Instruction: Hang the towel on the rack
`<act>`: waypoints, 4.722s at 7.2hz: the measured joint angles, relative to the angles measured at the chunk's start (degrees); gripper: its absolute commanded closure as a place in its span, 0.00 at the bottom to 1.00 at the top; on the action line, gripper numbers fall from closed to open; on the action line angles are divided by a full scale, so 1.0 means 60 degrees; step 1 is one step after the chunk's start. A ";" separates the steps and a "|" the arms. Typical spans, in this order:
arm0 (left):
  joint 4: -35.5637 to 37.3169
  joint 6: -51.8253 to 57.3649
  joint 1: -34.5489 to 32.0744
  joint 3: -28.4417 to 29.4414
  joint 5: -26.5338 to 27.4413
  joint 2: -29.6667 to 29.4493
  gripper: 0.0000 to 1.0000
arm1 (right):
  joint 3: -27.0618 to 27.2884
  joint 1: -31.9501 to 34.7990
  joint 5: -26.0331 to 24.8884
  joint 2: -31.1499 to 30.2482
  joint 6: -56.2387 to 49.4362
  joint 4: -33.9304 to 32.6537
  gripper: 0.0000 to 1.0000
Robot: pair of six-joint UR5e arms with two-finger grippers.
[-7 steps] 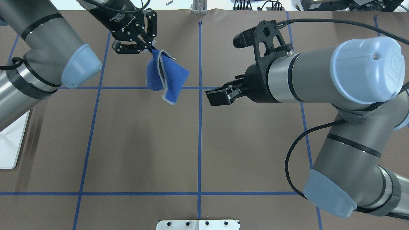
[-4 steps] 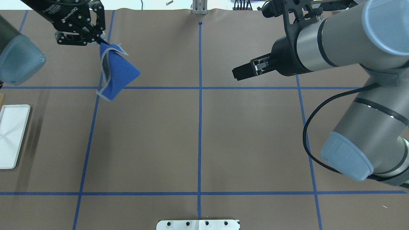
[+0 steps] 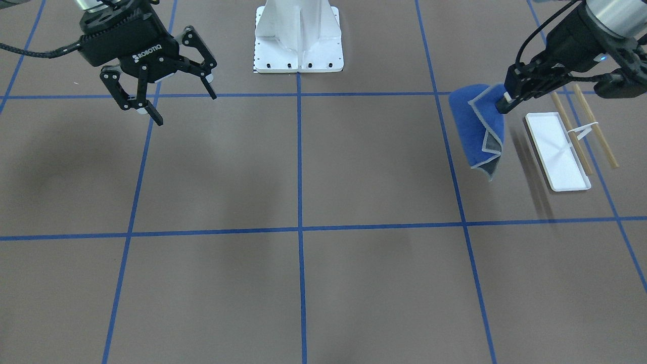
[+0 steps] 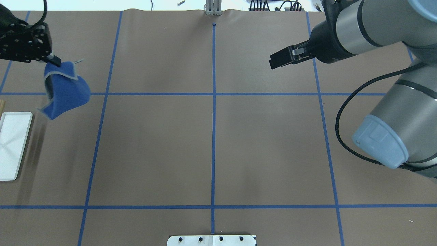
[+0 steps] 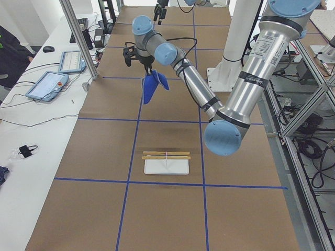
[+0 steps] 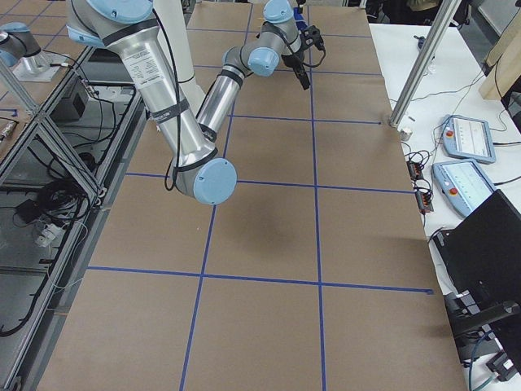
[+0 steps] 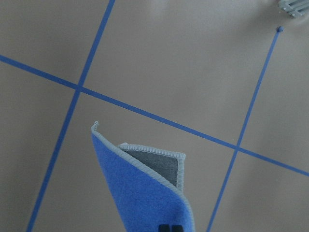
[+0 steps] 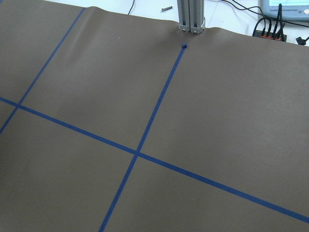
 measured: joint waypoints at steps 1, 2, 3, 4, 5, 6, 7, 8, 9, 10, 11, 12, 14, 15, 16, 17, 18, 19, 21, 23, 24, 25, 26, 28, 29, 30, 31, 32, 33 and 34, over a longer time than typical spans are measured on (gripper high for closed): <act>0.0004 0.1379 -0.0347 -0.0365 0.0018 0.0815 1.00 | -0.0043 0.0456 -0.0027 -0.0100 -0.0650 -0.0480 0.01; 0.0005 0.2759 -0.0749 -0.0592 0.0024 0.1552 1.00 | -0.0163 0.1075 -0.0077 -0.0276 -0.1881 -0.1055 0.01; 0.0009 0.4163 -0.1177 -0.0673 0.0046 0.2176 1.00 | -0.0413 0.1662 -0.0083 -0.0438 -0.3267 -0.1629 0.01; 0.0015 0.5604 -0.1608 -0.0655 0.0136 0.2718 1.00 | -0.0759 0.2164 -0.0017 -0.0538 -0.4315 -0.2026 0.01; 0.0018 0.6922 -0.1958 -0.0588 0.0313 0.3156 1.00 | -0.1071 0.2564 0.0164 -0.0581 -0.4845 -0.2282 0.01; 0.0001 0.7969 -0.2178 -0.0527 0.0484 0.3505 1.00 | -0.1311 0.2914 0.0490 -0.0597 -0.5128 -0.2482 0.01; -0.0073 0.8709 -0.2276 -0.0547 0.0564 0.3826 1.00 | -0.1478 0.3237 0.0862 -0.0601 -0.5410 -0.2672 0.01; -0.0233 0.9344 -0.2317 -0.0600 0.0562 0.4185 1.00 | -0.1553 0.3454 0.1099 -0.0601 -0.5622 -0.2855 0.01; -0.0440 0.9970 -0.2335 -0.0640 0.0472 0.4535 1.00 | -0.1575 0.3568 0.1253 -0.0591 -0.5721 -0.2994 0.01; -0.0556 1.0368 -0.2344 -0.0661 0.0064 0.4749 1.00 | -0.1574 0.3649 0.1385 -0.0587 -0.5754 -0.3066 0.01; -0.0609 1.0586 -0.2353 -0.0628 -0.0737 0.4917 1.00 | -0.1564 0.3740 0.1513 -0.0591 -0.5765 -0.3100 0.01; -0.0626 1.0747 -0.2366 -0.0560 -0.1487 0.5028 1.00 | -0.1551 0.3799 0.1569 -0.0598 -0.5770 -0.3111 0.01; -0.0616 1.1051 -0.2396 -0.0369 -0.2455 0.5087 1.00 | -0.1563 0.3823 0.1594 -0.0596 -0.5768 -0.3117 0.01; -0.0601 1.1544 -0.2426 0.0014 -0.2604 0.5073 1.00 | -0.1579 0.3816 0.1590 -0.0593 -0.5762 -0.3118 0.01; -0.0588 1.2147 -0.2460 0.0615 -0.2706 0.5034 1.00 | -0.1582 0.3812 0.1588 -0.0591 -0.5758 -0.3118 0.01; -0.0584 1.2486 -0.2475 0.1037 -0.2795 0.4997 1.00 | -0.1582 0.3808 0.1586 -0.0587 -0.5757 -0.3118 0.01; -0.0581 1.2764 -0.2493 0.1390 -0.2844 0.4950 1.00 | -0.1580 0.3803 0.1586 -0.0581 -0.5753 -0.3118 0.01; -0.0581 1.3044 -0.2557 0.1782 -0.2863 0.4852 1.00 | -0.1580 0.3787 0.1586 -0.0578 -0.5742 -0.3118 0.00; -0.0580 1.3341 -0.2712 0.2368 -0.2871 0.4572 1.00 | -0.1590 0.3730 0.1576 -0.0576 -0.5683 -0.3118 0.00; -0.0581 1.3408 -0.2853 0.2924 -0.2836 0.4131 1.00 | -0.1617 0.3698 0.1596 -0.0584 -0.5646 -0.3118 0.00; -0.0584 1.3411 -0.2888 0.3195 -0.2798 0.3885 1.00 | -0.1640 0.3694 0.1652 -0.0585 -0.5641 -0.3118 0.00; -0.0597 1.3411 -0.2905 0.3391 -0.2780 0.3726 1.00 | -0.1655 0.3690 0.1721 -0.0581 -0.5640 -0.3118 0.00; -0.0617 1.3407 -0.2915 0.3487 -0.2769 0.3678 1.00 | -0.1665 0.3690 0.1778 -0.0578 -0.5639 -0.3118 0.00; -0.0656 1.3368 -0.2932 0.3479 -0.2771 0.3833 1.00 | -0.1686 0.3690 0.1819 -0.0561 -0.5639 -0.3118 0.00; -0.0663 1.3339 -0.2940 0.3418 -0.2778 0.3950 1.00 | -0.1691 0.3690 0.1829 -0.0554 -0.5635 -0.3118 0.00; -0.0667 1.3300 -0.2940 0.3371 -0.2787 0.4035 1.00 | -0.1692 0.3690 0.1865 -0.0550 -0.5629 -0.3118 0.00; -0.0668 1.3213 -0.2933 0.3348 -0.2794 0.4103 1.00 | -0.1690 0.3690 0.1923 -0.0547 -0.5626 -0.3121 0.00; -0.0668 1.3076 -0.2915 0.3347 -0.2797 0.4131 1.00 | -0.1688 0.3690 0.1951 -0.0547 -0.5625 -0.3127 0.00; -0.0668 1.2976 -0.2889 0.3373 -0.2803 0.4129 1.00 | -0.1687 0.3690 0.1961 -0.0547 -0.5625 -0.3131 0.00; -0.0668 1.2893 -0.2844 0.3413 -0.2805 0.4102 1.00 | -0.1689 0.3690 0.1965 -0.0547 -0.5624 -0.3132 0.00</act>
